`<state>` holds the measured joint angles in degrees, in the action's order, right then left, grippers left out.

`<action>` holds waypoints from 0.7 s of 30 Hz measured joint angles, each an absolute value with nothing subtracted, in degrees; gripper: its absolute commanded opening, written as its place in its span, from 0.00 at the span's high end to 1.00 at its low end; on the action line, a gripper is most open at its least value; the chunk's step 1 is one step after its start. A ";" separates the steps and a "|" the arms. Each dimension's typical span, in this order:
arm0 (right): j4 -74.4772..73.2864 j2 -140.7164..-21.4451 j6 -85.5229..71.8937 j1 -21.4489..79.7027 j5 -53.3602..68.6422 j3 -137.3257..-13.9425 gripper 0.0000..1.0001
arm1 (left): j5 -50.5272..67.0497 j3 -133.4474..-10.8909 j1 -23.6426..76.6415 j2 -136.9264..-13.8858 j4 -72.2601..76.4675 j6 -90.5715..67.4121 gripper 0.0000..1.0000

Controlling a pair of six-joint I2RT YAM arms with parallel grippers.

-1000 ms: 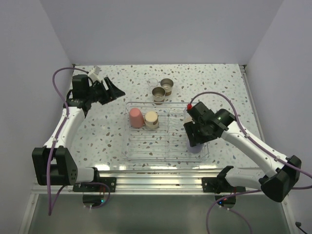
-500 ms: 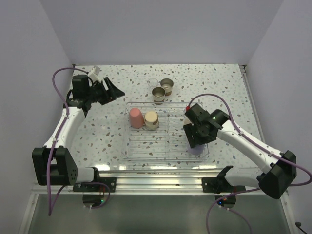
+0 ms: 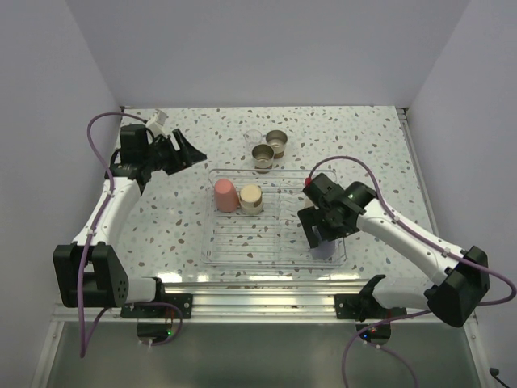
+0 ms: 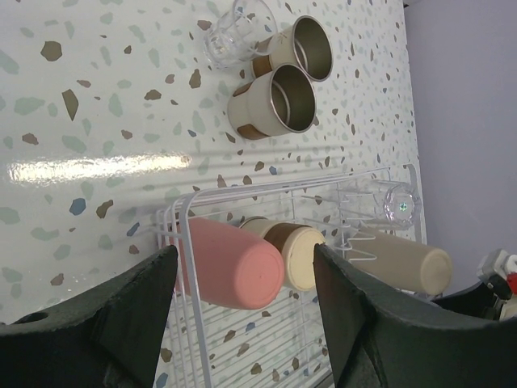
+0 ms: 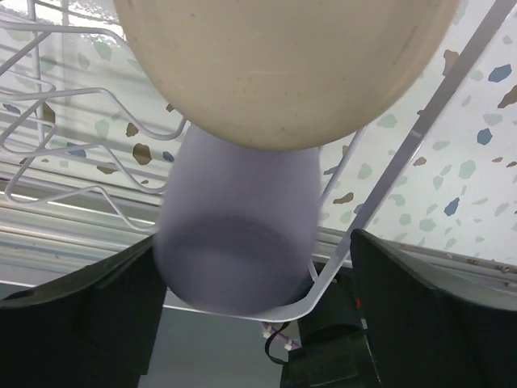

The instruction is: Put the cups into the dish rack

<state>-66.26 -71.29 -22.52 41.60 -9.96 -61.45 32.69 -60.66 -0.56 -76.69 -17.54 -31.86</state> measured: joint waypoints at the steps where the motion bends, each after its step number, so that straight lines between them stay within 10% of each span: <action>1: -66.28 -71.31 -22.52 41.85 -9.96 -61.47 0.05 | 32.67 -60.66 -0.56 -76.69 -17.54 -31.86 0.29; 21: -73.28 -74.78 -23.33 47.31 -15.86 -82.17 0.02 | 30.87 -65.67 0.84 -78.59 -18.76 -31.42 0.29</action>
